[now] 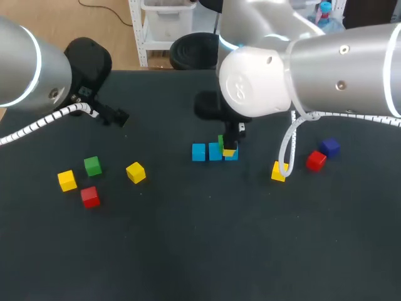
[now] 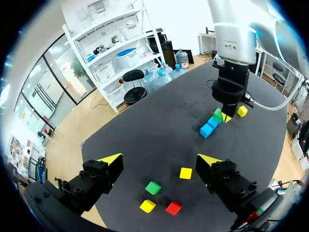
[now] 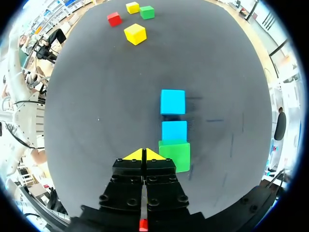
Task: Place the blue cubes, place green cubes on the blue cubes, place the yellow cubes on the green cubes, then place the red cubes on the yellow cubes, and place purple cube on the red cubes.
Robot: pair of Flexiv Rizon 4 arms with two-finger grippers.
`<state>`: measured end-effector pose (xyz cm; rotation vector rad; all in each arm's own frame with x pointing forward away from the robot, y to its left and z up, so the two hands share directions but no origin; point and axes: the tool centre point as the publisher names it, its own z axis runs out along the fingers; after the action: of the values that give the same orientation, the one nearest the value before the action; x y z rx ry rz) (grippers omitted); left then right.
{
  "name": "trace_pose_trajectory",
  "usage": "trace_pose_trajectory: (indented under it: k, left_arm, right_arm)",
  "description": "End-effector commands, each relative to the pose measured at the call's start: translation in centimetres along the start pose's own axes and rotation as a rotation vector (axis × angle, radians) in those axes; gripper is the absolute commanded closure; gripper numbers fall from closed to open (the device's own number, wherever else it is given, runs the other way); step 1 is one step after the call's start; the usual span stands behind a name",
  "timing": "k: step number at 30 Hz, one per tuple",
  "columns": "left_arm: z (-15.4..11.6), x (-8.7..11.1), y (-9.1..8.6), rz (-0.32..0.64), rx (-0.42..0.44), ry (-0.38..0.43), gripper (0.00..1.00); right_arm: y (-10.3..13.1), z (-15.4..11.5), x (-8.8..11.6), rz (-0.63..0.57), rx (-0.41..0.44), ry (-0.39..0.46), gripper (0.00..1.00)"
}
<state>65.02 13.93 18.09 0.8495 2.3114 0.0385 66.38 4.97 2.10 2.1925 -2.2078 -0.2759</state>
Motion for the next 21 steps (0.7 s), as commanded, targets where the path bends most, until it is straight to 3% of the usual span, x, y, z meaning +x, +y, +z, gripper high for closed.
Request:
trace_pose_trajectory:
  k: [1,21]
  left_arm:
    - [0.06,-0.04,0.12,0.001,0.004,0.000,0.00]
    - [0.06,-0.04,0.12,0.001,0.004,0.000,0.00]
  right_arm:
    - [-0.08,0.06,0.09,0.000,0.002,-0.002,1.00]
    - [-0.04,-0.24,-0.11,0.000,-0.011,-0.015,1.00]
